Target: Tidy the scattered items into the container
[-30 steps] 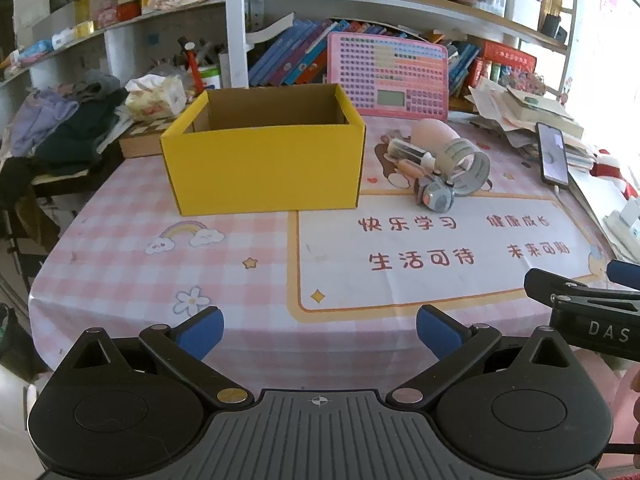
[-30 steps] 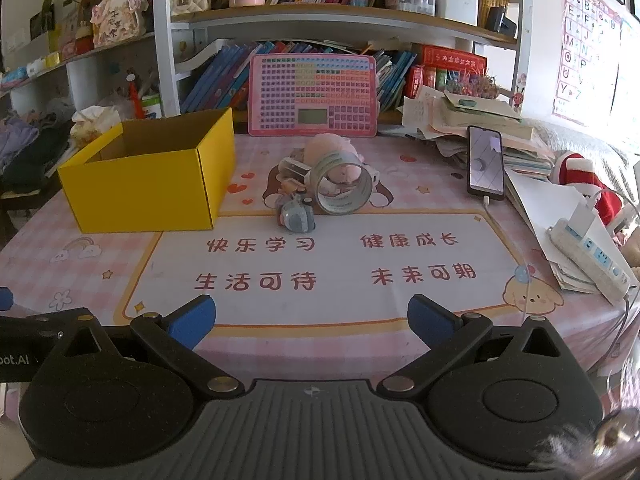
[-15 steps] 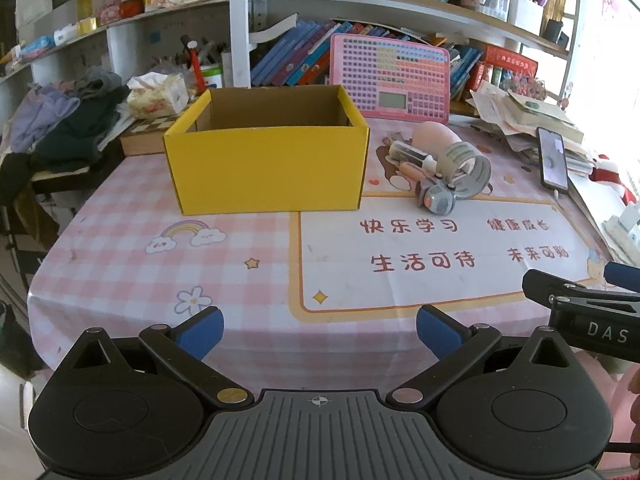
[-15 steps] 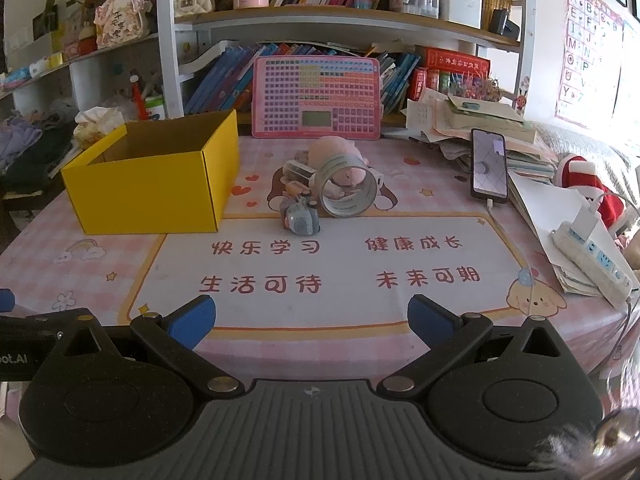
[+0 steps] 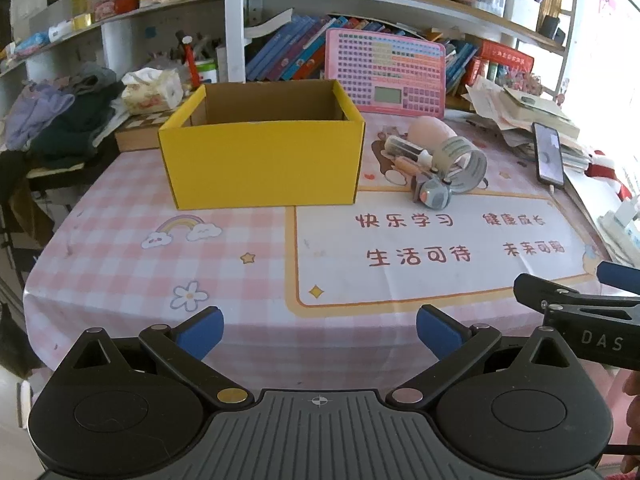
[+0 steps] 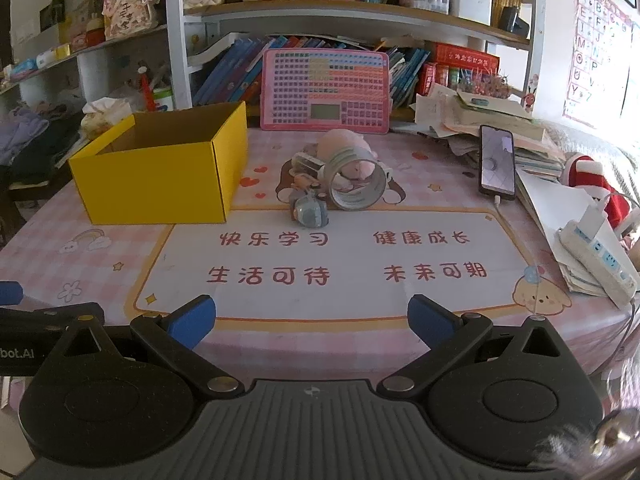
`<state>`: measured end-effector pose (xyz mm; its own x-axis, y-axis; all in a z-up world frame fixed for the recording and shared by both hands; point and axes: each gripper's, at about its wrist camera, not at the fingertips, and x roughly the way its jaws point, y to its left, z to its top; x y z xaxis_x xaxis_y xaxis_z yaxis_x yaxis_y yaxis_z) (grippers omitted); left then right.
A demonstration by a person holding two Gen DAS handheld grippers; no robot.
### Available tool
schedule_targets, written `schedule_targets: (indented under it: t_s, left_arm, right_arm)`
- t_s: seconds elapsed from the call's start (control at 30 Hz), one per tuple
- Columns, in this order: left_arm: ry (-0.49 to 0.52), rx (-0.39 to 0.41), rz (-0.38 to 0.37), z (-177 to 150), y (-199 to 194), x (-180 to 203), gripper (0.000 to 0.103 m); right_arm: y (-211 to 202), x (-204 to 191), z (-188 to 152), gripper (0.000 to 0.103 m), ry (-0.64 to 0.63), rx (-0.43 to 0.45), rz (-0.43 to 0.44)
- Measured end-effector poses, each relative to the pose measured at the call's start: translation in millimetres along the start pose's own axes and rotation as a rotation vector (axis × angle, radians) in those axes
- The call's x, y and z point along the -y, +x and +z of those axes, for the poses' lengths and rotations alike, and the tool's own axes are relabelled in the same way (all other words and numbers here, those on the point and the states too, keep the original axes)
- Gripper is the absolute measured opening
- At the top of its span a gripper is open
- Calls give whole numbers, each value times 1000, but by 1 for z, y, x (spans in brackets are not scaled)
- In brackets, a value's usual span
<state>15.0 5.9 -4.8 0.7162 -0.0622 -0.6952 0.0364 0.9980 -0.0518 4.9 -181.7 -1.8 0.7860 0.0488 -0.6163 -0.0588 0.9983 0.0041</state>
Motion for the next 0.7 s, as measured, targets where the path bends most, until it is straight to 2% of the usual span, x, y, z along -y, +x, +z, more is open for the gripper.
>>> schedule_targets:
  t_s: [0.7]
  left_arm:
    - [3,-21,-10,3,8,3,103]
  right_arm:
    - [7,6,1,103,15,-20,9]
